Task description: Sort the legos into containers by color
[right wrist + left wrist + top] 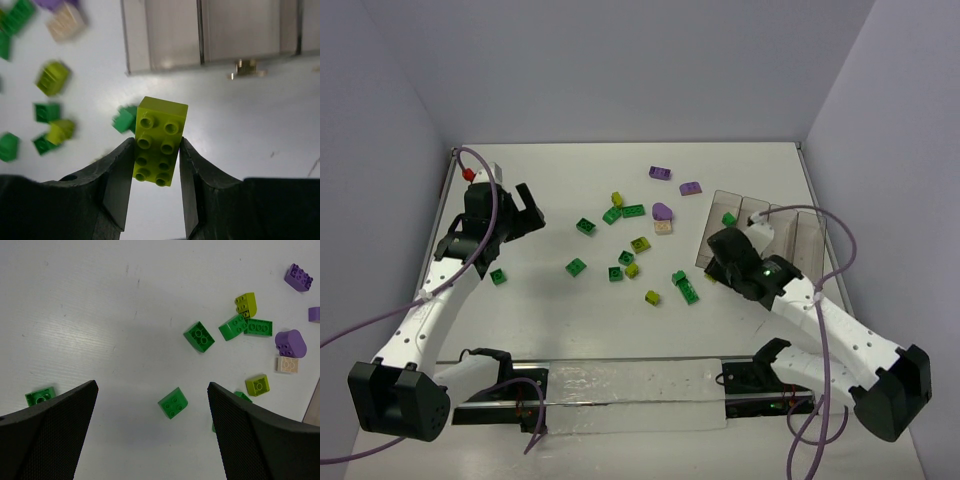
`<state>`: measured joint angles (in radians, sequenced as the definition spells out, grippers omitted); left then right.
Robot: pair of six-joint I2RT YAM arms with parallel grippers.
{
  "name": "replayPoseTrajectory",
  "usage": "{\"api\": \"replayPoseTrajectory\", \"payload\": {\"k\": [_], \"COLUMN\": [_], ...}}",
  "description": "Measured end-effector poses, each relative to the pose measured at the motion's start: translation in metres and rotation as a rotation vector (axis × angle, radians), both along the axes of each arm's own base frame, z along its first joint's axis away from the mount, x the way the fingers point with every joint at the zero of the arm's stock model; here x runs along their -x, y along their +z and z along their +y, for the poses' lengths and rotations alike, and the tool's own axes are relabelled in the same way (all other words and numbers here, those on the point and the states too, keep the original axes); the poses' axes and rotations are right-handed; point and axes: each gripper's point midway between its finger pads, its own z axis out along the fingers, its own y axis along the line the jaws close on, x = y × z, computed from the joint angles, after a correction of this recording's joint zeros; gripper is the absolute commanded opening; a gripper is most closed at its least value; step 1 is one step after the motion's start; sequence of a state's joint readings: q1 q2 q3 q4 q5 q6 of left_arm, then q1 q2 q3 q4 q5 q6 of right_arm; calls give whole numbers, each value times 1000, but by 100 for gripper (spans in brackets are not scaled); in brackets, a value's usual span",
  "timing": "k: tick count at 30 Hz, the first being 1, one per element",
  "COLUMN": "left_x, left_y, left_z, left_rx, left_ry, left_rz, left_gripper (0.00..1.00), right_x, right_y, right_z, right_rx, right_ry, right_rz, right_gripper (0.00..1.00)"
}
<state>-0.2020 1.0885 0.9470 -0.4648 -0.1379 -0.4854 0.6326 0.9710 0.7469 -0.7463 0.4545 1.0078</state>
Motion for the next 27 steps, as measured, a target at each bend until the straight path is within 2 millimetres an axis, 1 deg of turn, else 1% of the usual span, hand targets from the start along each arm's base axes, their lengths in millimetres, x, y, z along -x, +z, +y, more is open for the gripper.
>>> {"api": "replayPoseTrajectory", "payload": {"k": [1,3,4,6,9,11,15,17,19,20,22,24,25,27], "left_x": [0,0,0,0,0,0,0,1,3,4,6,7,8,10], "left_y": [0,0,0,0,0,1,5,6,7,9,11,12,12,13], "left_z": [0,0,0,0,0,0,1,3,4,5,7,9,9,10], "left_rx": [0,-1,-1,0,0,0,-3,-6,-11,-12,-16,-20,-21,-23], "left_ry": [0,0,0,0,0,0,6,11,17,20,27,34,36,39], "left_rz": [0,0,0,0,1,0,-8,-9,-9,-12,-17,-20,-20,-19], "left_gripper": [99,99,99,99,99,99,99,99,99,99,99,99,99,99], "right_x": [-9,-29,-39,-55,-80,-98,-133,-143,-149,-152,-158,-162,-164,-165], "right_y": [15,39,47,54,53,48,34,25,14,10,0,-8,-11,-14], "right_z": [-4,-23,-34,-56,-81,-96,-118,-124,-129,-131,-135,-137,-137,-137], "right_rx": [3,37,63,118,182,213,261,276,287,293,302,309,312,311], "right_ry": [-11,-55,-81,-123,-164,-191,-229,-234,-238,-240,-241,-239,-237,-232], "right_rz": [-42,-102,-122,-137,-114,-95,-63,-50,-28,-22,-7,12,18,23], "right_gripper": [8,9,9,9,9,9,10,12,15,18,34,62,69,70]}}
